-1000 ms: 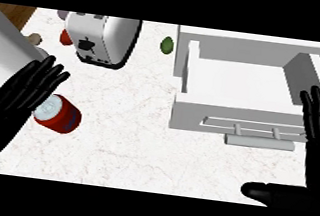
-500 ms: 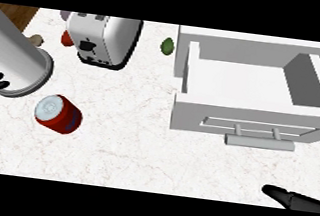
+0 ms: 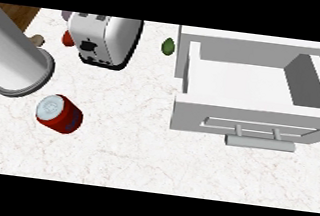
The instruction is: Pick up the can, place it into the drawer and close the drawer
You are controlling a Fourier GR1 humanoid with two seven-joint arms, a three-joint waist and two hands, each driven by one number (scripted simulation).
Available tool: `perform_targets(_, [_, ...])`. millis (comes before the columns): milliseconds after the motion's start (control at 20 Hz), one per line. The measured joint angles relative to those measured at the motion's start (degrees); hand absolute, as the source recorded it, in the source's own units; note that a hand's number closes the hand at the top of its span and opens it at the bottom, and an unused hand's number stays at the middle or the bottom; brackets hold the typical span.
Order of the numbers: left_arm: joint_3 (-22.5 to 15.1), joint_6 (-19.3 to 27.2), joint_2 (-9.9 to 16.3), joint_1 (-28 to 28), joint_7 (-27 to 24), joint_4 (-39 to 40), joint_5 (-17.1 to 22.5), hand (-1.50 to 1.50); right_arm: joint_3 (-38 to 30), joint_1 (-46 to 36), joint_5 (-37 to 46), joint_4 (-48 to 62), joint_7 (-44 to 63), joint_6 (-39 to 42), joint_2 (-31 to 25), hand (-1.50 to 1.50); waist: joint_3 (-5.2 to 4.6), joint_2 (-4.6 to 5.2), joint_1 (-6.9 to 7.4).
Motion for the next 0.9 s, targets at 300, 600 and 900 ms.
perform_targets(300, [-3.97, -0.53, 3.77, -3.07, 4.95, 7.19, 8.77, -1.50, -3.96, 4.18, -3.77, -0.15, -2.51, 4.47, -0.62, -1.50, 0.03, -0.03, -0.04])
perform_targets(600, [-9.88, 0.11, 5.51, -5.46, 10.76, 10.28, 17.91, -1.50, -6.71, 5.38, -5.74, -0.70, -2.55, 6.77, -0.81, -1.50, 0.03, -0.03, 0.03])
perform_targets(900, [-13.14, 2.25, 3.60, -6.61, 15.14, 9.24, 20.38, -1.50, -10.67, 8.51, -9.02, -0.97, -3.67, 11.16, -0.80, -1.50, 0.03, -0.08, 0.14])
